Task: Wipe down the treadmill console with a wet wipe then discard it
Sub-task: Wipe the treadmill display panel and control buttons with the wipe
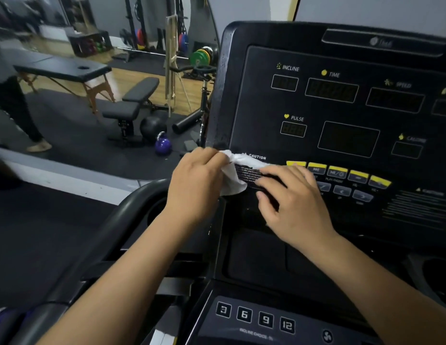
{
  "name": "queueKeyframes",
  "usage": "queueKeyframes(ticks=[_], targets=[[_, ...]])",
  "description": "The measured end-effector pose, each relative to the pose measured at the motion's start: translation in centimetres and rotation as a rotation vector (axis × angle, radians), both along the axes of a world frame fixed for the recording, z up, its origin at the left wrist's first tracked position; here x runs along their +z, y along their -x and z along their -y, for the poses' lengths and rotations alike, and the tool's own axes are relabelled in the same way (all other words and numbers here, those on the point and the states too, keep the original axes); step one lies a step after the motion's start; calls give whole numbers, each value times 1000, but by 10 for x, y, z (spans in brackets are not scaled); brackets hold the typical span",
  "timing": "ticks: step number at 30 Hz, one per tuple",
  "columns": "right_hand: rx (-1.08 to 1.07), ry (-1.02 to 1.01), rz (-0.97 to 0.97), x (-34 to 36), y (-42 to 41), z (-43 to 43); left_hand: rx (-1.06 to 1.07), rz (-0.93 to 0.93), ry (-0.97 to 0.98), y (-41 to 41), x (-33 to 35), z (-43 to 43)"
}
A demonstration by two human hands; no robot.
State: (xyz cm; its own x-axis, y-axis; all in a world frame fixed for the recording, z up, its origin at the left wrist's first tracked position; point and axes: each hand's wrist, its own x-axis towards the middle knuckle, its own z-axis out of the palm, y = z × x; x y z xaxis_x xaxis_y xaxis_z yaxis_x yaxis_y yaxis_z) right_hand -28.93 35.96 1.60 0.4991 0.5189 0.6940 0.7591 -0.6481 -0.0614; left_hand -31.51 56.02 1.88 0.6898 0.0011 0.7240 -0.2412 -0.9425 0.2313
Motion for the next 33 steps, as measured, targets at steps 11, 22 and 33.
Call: queueKeyframes(ticks=[11, 22, 33], targets=[[-66, -199, -157, 39, -20, 16, -111, -219, 655, 10, 15, 3], [-89, -323, -316, 37, -19, 32, -635, -315, 1768, 23, 34, 9], [376, -903, -1572, 66, 16, -2, -671, -460, 1583, 34, 37, 41]])
